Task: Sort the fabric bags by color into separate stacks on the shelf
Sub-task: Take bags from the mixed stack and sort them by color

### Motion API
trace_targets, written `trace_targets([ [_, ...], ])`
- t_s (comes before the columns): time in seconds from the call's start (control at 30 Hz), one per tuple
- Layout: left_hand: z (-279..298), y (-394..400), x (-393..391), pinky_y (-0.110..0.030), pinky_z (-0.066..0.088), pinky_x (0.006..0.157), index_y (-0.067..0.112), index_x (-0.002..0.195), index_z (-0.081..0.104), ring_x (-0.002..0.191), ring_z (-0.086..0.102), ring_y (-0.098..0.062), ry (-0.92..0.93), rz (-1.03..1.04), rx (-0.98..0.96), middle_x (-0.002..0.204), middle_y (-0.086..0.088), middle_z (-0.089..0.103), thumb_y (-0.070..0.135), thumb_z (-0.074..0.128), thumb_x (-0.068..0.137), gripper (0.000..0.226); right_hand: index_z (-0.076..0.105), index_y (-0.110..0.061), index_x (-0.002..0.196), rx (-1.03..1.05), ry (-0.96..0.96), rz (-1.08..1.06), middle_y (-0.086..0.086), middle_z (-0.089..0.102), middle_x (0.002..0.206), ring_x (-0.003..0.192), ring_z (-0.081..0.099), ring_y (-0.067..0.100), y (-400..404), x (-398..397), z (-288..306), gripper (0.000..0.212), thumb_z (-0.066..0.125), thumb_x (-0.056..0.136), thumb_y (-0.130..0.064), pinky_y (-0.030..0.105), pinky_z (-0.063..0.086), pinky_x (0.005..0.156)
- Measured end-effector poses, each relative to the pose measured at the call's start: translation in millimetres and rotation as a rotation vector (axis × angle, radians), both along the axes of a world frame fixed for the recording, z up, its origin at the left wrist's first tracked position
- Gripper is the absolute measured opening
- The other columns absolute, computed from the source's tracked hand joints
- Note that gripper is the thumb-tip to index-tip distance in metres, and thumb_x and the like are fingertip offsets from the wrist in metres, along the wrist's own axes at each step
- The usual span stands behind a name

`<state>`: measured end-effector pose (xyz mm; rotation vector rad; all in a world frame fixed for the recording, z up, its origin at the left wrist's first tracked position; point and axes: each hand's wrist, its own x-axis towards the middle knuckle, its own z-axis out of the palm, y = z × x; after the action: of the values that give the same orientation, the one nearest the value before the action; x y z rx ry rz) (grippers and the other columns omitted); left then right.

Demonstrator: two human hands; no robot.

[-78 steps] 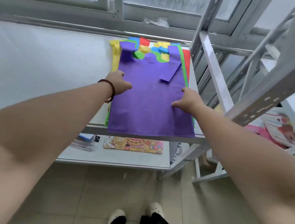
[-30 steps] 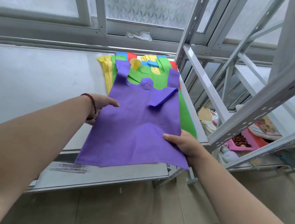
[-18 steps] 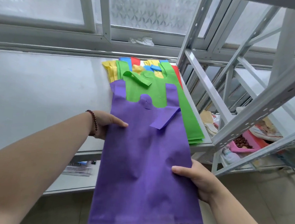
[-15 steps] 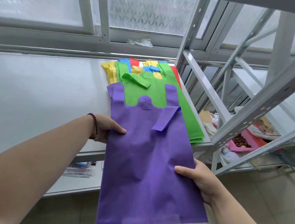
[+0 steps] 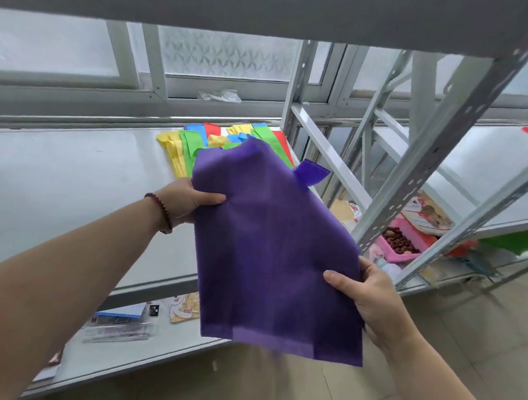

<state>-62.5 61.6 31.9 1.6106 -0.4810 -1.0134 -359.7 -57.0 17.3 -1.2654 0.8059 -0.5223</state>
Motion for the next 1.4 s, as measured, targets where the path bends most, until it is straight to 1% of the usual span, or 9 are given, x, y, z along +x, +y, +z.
trace_targets([
  [0.13,20,-22,-22,-0.028,0.058,0.064,0.012,0.093,0.065,0.063,0.069,-0.008,0.009,-0.054,-0.110,0.078,0.002,0.073,0.002,0.064,0.082,0.015,0.070,-0.009,0.093,-0.073,-0.027,-0.014,0.009,0.075,0.086,0.074,0.070,0.021,-11,-30,19,0.039,0.085,0.058,-0.019,0.028,0.059,0.064],
  [0.2,29,-32,-37,-0.026,0.059,0.061,0.011,0.092,0.065,0.062,0.069,-0.007,0.024,-0.100,-0.159,0.071,0.006,0.074,0.003,0.068,0.075,0.019,0.067,-0.008,0.096,-0.116,-0.046,-0.050,0.006,0.075,0.083,0.073,0.070,0.019,-15,-49,27,0.032,0.076,0.065,-0.005,0.028,0.059,0.066],
  [0.3,37,-49,-67,-0.023,0.058,0.058,0.009,0.089,0.065,0.060,0.069,-0.006,0.040,-0.143,-0.214,0.067,0.006,0.073,-0.004,0.062,0.080,0.016,0.064,-0.015,0.095,-0.157,-0.077,-0.086,0.004,0.075,0.080,0.069,0.071,0.016,-16,-81,37,0.041,0.075,0.056,-0.008,0.026,0.058,0.060],
  [0.5,35,-86,-143,-0.022,0.057,0.058,0.010,0.087,0.065,0.058,0.067,-0.005,0.048,-0.268,-0.216,0.065,0.006,0.072,-0.005,0.067,0.075,0.020,0.061,-0.022,0.102,-0.215,-0.052,-0.195,-0.003,0.075,0.086,0.077,0.070,0.011,-14,-166,37,0.043,0.064,0.076,0.012,0.024,0.058,0.066],
  [0.7,37,-131,-225,-0.019,0.057,0.059,0.008,0.089,0.063,0.058,0.067,-0.004,0.029,-0.400,-0.258,0.064,0.006,0.072,-0.014,0.056,0.081,0.024,0.060,-0.026,0.106,-0.231,-0.027,-0.317,0.000,0.074,0.097,0.089,0.070,0.018,-14,-249,40,0.045,0.071,0.069,-0.003,0.034,0.059,0.078],
  [0.87,42,-173,-288,-0.019,0.057,0.062,0.013,0.092,0.064,0.063,0.067,-0.004,-0.011,-0.533,-0.264,0.070,0.009,0.073,-0.003,0.070,0.065,0.032,0.057,-0.021,0.115,-0.235,0.008,-0.446,0.003,0.072,0.106,0.101,0.067,0.024,-23,-310,35,0.046,0.067,0.079,0.006,0.042,0.054,0.088],
  [0.97,47,-200,-319,-0.019,0.058,0.066,0.015,0.092,0.063,0.063,0.067,-0.002,-0.037,-0.552,-0.287,0.070,0.010,0.073,-0.006,0.069,0.071,0.031,0.059,-0.020,0.110,-0.248,0.025,-0.502,0.007,0.071,0.108,0.103,0.066,0.028,-36,-337,34,0.043,0.067,0.079,0.007,0.047,0.051,0.093],
  [1.23,54,-300,-367,-0.032,0.051,0.084,0.014,0.099,0.061,0.081,0.060,-0.016,-0.159,-0.625,-0.275,0.089,0.000,0.065,-0.006,0.060,0.083,0.026,0.059,-0.024,0.108,-0.256,0.047,-0.632,0.003,0.069,0.110,0.101,0.067,0.021,-101,-371,28,0.042,0.069,0.078,0.004,0.038,0.055,0.088],
  [1.4,58,-382,-393,-0.021,0.053,0.070,0.012,0.107,0.058,0.073,0.061,-0.007,-0.192,-0.690,-0.296,0.084,0.003,0.065,-0.007,0.058,0.084,0.030,0.057,-0.022,0.111,-0.256,0.057,-0.723,0.003,0.069,0.112,0.102,0.067,0.021,-163,-387,26,0.044,0.070,0.077,0.002,0.038,0.054,0.089],
])
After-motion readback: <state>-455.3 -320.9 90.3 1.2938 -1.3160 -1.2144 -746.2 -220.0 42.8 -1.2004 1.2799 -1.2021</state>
